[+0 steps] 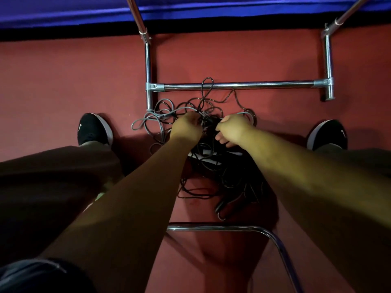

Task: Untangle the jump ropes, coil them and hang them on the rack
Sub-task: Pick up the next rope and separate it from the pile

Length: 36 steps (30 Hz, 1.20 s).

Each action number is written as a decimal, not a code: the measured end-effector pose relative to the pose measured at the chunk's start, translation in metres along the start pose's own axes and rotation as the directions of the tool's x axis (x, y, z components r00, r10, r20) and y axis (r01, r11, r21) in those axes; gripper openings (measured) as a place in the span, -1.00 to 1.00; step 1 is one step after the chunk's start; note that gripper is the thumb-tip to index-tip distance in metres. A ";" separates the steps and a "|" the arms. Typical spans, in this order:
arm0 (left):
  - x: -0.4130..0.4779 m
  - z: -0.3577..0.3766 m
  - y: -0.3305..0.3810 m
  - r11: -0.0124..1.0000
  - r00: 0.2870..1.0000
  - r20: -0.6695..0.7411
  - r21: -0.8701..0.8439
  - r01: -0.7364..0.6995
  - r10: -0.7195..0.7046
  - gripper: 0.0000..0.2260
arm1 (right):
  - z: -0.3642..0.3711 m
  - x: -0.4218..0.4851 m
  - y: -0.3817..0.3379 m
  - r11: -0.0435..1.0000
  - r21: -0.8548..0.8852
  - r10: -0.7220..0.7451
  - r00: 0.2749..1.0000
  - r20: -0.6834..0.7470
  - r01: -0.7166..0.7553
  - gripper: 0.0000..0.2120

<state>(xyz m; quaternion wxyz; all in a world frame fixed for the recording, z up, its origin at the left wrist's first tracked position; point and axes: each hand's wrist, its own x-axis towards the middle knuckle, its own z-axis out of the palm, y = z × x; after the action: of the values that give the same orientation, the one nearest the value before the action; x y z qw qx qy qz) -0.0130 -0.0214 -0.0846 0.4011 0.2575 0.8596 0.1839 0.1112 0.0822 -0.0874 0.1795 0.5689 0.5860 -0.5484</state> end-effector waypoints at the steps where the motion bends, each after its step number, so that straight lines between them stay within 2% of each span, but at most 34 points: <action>1: 0.003 -0.001 0.001 1.000 1.000 0.006 -0.008 0.007 -0.007 -0.62 | 0.001 0.000 -0.001 1.000 0.000 -0.007 1.000 -0.003 0.007 -0.85; 5: 0.012 -0.005 -0.001 0.997 0.999 0.047 -0.077 0.018 -0.015 -0.71 | 0.005 0.002 0.000 0.999 0.014 -0.039 0.998 -0.046 0.039 -0.84; 7: 0.014 -0.003 -0.004 0.988 0.998 0.057 -0.152 0.012 -0.003 -0.82 | 0.005 0.004 0.003 0.995 -0.027 -0.093 0.990 -0.109 0.091 -0.68; 9: 0.014 -0.002 -0.003 0.950 0.998 0.064 -0.313 0.000 0.021 -0.91 | 0.003 0.004 0.005 0.976 -0.134 -0.188 0.974 -0.129 0.170 -0.53; 10: 0.015 -0.002 -0.001 0.920 0.997 0.066 -0.393 -0.011 0.040 -0.91 | 0.002 0.003 0.006 0.957 -0.209 -0.227 0.967 -0.119 0.199 -0.54; 12: 0.013 -0.005 0.004 0.850 0.994 0.088 -0.527 -0.003 0.058 -0.88 | 0.001 0.003 0.006 0.912 -0.351 -0.281 0.946 -0.159 0.212 -0.67; 15: 0.012 -0.012 0.015 0.804 0.993 0.103 -0.594 0.008 0.066 -0.86 | -0.003 -0.001 -0.001 0.886 -0.394 -0.362 0.895 -0.259 0.244 -0.80; 19: 0.012 -0.028 0.021 0.864 0.993 0.102 -0.504 -0.005 0.065 -0.86 | -0.017 -0.013 -0.024 0.871 -0.329 -0.461 0.839 -0.290 0.365 -0.86; 21: 0.007 -0.036 0.023 0.880 0.987 0.117 -0.473 -0.045 0.114 -0.91 | -0.026 -0.024 -0.034 0.861 -0.295 -0.501 0.791 -0.350 0.415 -0.86; 27: -0.029 -0.060 0.039 0.880 0.984 0.050 -0.456 -0.128 0.169 -0.94 | -0.064 -0.073 -0.059 0.844 -0.179 -0.516 0.674 -0.528 0.506 -0.78; 30: -0.056 -0.073 0.061 0.892 0.975 0.109 -0.433 -0.128 0.193 -0.76 | -0.081 -0.108 -0.078 0.831 -0.123 -0.503 0.639 -0.582 0.542 -0.74; 32: -0.074 -0.082 0.078 0.949 0.968 0.169 -0.285 -0.135 0.188 -0.69 | -0.094 -0.136 -0.098 0.824 -0.070 -0.477 0.622 -0.621 0.563 -0.72; 33: -0.085 -0.089 0.087 0.968 0.966 0.178 -0.197 -0.153 0.189 -0.73 | -0.102 -0.151 -0.110 0.822 -0.036 -0.453 0.613 -0.647 0.569 -0.71; 34: -0.097 -0.096 0.096 0.977 0.966 0.167 -0.120 -0.177 0.196 -0.78 | -0.112 -0.166 -0.122 0.816 0.014 -0.419 0.607 -0.675 0.578 -0.70; 36: -0.115 -0.112 0.108 0.970 0.964 0.110 -0.002 -0.245 0.243 -0.71 | -0.133 -0.199 -0.143 0.770 0.188 -0.314 0.618 -0.720 0.609 -0.70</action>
<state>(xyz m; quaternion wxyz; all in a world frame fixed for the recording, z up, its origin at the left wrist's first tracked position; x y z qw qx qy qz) -0.0067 -0.0154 0.1085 0.4203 0.3735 0.7992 0.2124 0.0998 0.1372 0.1862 -0.3126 0.5715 0.6084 -0.4533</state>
